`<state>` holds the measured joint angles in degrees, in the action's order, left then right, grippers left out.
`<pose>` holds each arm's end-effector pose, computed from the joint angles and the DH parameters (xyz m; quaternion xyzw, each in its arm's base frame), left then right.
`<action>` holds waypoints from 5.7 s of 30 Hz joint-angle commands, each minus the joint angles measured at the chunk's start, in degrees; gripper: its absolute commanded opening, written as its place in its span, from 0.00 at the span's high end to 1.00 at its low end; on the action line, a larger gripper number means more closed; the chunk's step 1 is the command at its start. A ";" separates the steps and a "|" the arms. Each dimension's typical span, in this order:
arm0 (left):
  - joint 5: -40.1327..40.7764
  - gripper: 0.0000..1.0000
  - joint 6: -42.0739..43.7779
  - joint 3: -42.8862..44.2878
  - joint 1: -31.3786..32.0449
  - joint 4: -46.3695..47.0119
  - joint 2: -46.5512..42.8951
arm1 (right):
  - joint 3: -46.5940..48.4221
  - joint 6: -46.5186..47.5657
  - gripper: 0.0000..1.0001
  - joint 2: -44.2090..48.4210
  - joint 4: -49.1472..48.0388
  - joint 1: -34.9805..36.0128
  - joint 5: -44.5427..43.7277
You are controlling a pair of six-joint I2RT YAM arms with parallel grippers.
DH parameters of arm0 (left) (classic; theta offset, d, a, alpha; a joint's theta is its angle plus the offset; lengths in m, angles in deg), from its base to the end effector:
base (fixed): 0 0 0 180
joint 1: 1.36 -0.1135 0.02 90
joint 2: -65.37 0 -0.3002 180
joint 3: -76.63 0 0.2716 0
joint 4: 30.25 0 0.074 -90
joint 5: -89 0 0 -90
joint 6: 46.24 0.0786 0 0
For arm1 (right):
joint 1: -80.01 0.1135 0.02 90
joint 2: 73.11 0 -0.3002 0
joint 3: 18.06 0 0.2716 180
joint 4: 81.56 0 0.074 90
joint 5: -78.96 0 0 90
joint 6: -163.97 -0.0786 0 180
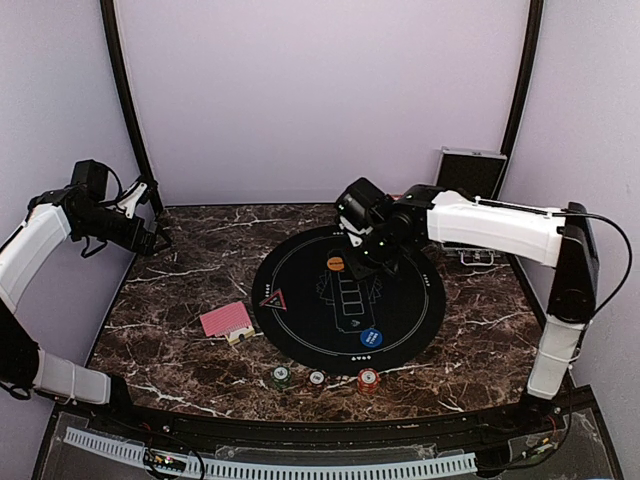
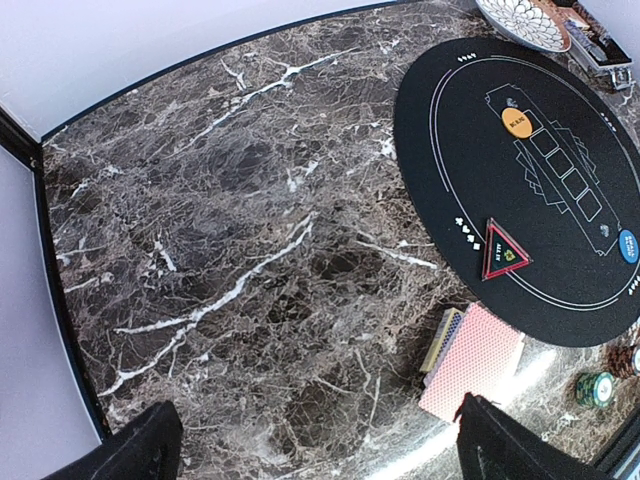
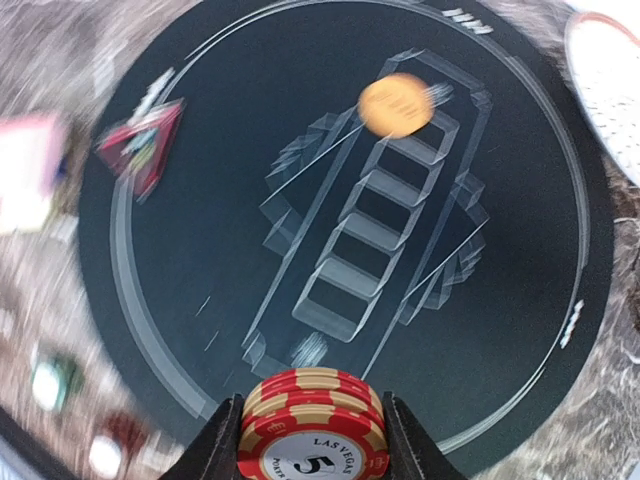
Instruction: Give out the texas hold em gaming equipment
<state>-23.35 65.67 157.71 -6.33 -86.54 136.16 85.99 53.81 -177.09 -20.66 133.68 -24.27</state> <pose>0.2919 -0.0046 0.3400 0.2058 0.8890 -0.0894 0.3992 0.2737 0.3418 0.2737 -0.2494 0.9289 0.0611 0.2670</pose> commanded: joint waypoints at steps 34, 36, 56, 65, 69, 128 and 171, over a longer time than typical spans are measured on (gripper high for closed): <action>-2.42 0.01 1.20 -0.23 0.05 -1.47 -3.10 | 23.44 2.98 0.37 -31.22 -6.29 -16.76 0.78; -2.24 0.01 1.25 -0.28 0.05 -1.54 -3.11 | 23.05 3.18 0.35 -29.33 -6.72 -16.68 0.39; -1.92 0.01 1.81 0.29 0.19 -1.24 -3.10 | -14.70 0.37 0.21 8.51 -3.65 7.32 1.30; -1.76 0.01 2.00 0.51 0.14 -1.60 -3.09 | -22.68 -1.81 0.10 13.13 -1.09 16.45 8.58; -1.86 0.01 1.89 0.11 0.14 -1.52 -3.27 | -24.85 -1.67 0.12 12.37 -3.79 17.46 12.06; -1.01 0.01 1.99 0.42 0.16 -1.91 -2.83 | -21.58 0.11 0.88 7.98 -1.69 18.94 4.27; -2.71 0.01 1.54 0.40 0.25 -2.47 -3.80 | 26.61 4.02 0.50 -34.93 -5.50 9.54 5.31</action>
<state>-25.38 67.11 157.71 -6.22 -87.50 134.01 112.55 57.61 -212.13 -25.07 143.56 -19.42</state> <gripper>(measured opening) 0.988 0.442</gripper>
